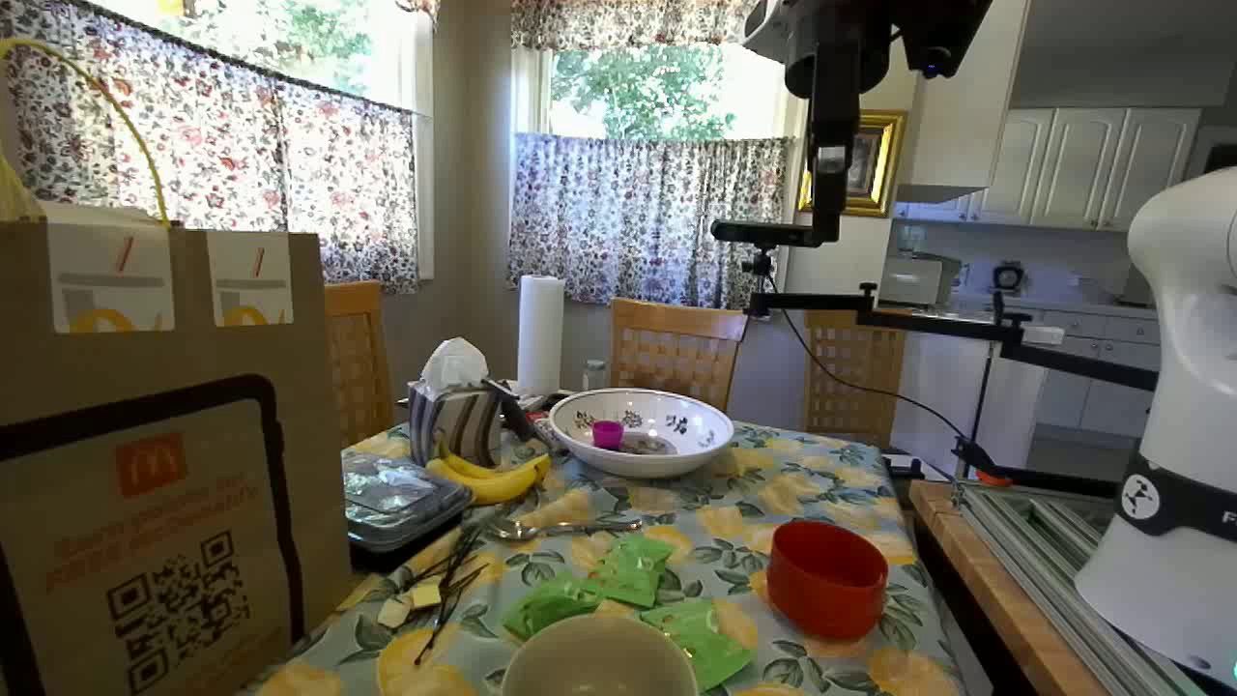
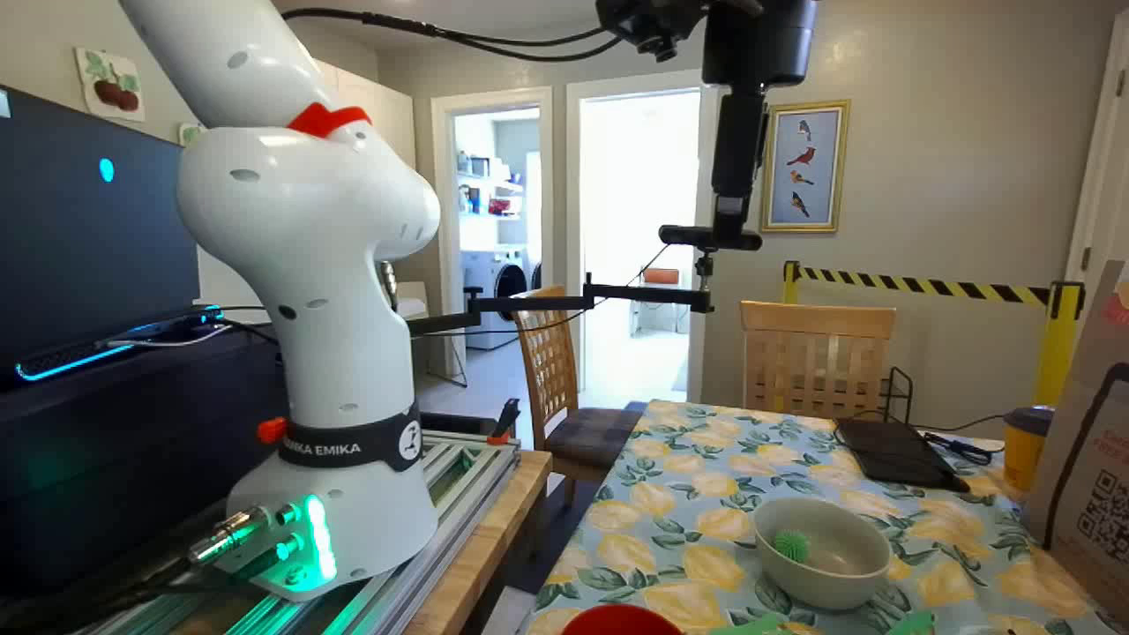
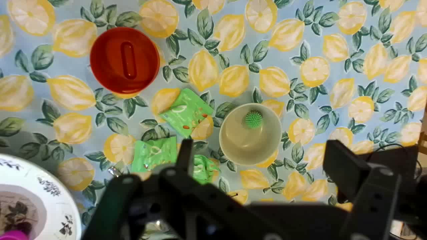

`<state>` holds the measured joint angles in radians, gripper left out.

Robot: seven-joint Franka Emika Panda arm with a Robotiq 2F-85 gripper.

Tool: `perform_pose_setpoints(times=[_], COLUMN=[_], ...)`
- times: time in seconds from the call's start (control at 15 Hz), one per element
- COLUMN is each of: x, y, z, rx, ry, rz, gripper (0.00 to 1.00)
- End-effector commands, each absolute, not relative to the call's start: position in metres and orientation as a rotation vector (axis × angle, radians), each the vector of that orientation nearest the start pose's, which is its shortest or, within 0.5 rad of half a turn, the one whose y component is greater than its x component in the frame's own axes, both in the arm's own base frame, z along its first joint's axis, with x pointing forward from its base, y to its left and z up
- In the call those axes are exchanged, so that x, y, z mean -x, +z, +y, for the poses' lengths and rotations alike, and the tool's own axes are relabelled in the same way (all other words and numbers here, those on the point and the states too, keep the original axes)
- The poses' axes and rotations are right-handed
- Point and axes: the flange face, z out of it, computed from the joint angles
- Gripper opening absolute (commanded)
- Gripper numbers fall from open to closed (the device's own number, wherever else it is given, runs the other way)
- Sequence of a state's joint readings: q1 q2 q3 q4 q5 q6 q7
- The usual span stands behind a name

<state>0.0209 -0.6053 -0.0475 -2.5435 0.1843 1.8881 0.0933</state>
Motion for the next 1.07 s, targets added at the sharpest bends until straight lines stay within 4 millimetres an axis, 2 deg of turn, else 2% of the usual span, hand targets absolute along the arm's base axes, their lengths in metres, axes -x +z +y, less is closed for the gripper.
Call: perform_pose_setpoints(times=[0.0,0.6,0.67,0.8,0.87,1.0], x=[-0.359,-0.359,-0.350,-0.357,-0.368,-0.384], y=[0.469,0.469,0.479,0.487,0.488,0.487], z=[0.003,0.003,0.010,0.011,0.003,-0.011], rx=[2.931,2.931,2.950,2.938,2.915,2.892], ry=[0.088,0.088,0.031,0.013,-0.080,-0.224], rz=[0.254,0.254,0.177,0.321,0.417,0.503], gripper=[1.00,1.00,1.00,1.00,1.00,1.00])
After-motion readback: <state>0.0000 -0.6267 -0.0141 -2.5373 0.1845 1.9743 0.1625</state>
